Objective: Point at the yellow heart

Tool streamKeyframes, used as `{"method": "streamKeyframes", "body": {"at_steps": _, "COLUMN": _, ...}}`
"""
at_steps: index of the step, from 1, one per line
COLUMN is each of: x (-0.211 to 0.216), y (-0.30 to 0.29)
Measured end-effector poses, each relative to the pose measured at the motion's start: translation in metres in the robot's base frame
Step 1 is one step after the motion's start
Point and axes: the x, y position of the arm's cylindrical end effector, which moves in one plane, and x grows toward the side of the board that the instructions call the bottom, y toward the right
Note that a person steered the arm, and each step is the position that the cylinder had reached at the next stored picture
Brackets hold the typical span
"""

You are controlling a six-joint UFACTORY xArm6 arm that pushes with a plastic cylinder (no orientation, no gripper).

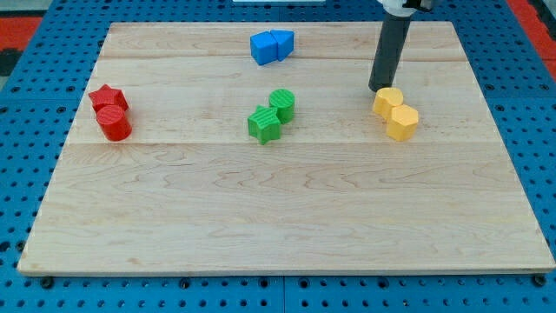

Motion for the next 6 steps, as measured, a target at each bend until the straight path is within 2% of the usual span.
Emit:
{"method": "streamKeyframes", "body": {"at_steps": 2, "x": 0.001, "y": 0.016}}
{"method": "streamKeyframes", "body": {"at_steps": 3, "x": 0.008, "y": 0.074}}
{"method": "streamKeyframes", "body": {"at_steps": 4, "x": 0.047, "y": 0.122}}
{"method": "streamKeyframes", "body": {"at_steps": 5, "x": 0.052, "y": 0.141}}
{"method": "streamKeyframes", "body": {"at_steps": 6, "x": 0.026, "y": 0.087}}
